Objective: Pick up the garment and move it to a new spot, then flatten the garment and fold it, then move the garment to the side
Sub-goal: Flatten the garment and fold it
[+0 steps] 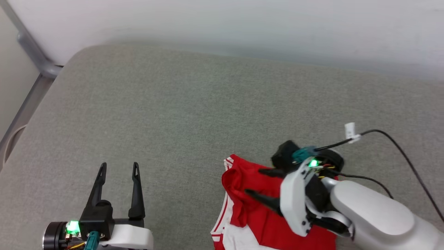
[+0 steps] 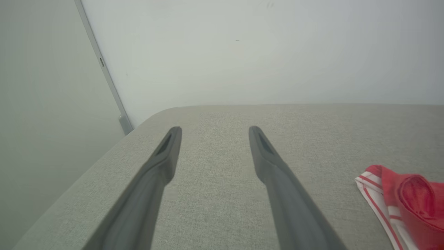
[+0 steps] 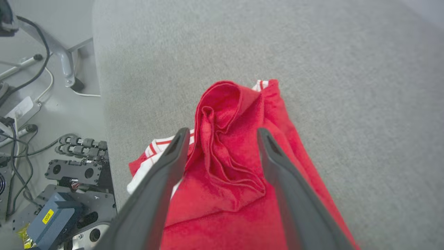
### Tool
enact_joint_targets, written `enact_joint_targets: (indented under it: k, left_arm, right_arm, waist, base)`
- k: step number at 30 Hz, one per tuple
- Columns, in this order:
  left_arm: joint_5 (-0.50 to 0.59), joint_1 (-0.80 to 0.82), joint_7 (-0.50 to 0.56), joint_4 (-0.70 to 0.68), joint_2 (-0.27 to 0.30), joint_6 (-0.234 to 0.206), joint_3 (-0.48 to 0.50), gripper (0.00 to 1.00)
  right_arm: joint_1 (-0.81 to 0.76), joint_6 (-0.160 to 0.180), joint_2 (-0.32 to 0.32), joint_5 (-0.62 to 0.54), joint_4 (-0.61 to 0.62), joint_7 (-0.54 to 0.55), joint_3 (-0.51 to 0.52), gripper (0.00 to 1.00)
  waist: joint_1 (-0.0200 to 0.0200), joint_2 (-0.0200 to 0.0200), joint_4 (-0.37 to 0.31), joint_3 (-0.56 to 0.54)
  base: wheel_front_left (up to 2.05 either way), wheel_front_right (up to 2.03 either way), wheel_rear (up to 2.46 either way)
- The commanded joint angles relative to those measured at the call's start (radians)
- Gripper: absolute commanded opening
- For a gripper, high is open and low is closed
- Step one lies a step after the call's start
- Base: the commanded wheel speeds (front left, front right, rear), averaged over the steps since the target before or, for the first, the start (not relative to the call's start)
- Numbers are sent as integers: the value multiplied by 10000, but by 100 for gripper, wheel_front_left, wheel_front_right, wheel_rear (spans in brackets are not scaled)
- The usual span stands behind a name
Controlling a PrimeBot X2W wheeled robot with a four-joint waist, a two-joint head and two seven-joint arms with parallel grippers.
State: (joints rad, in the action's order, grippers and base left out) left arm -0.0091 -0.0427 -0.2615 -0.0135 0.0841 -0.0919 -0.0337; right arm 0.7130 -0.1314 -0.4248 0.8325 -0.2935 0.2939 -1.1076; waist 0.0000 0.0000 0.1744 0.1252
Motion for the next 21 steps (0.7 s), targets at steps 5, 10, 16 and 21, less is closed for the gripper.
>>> enact_joint_targets:
  k: [5,10,16,21]
  left_arm:
    - [106,-259,-47,26,109,3,-51,100]
    - [125,-457,-47,79,188,-19,-68,100]
    - [118,-677,-47,158,253,-36,-100,100]
    - [150,-791,-47,198,299,-113,-151,100]
  right_arm:
    - [-775,15,-736,-616,408,-1068,1219,100]
    - [-1799,15,-788,-1698,235,-2408,3149,100]
    - [-3227,15,-73,-3746,-15,-4078,5817,100]
    - [-4502,15,906,-5159,247,-5010,7828,100]
  waist:
    - [0,0,-507,-436]
    - [0,0,-842,-709]
    - [0,0,-1228,-971]
    - [0,0,-1390,-1207]
  base:
    - [0,0,0]
    - [0,0,0]
    - [0,0,0]
    - [0,0,0]
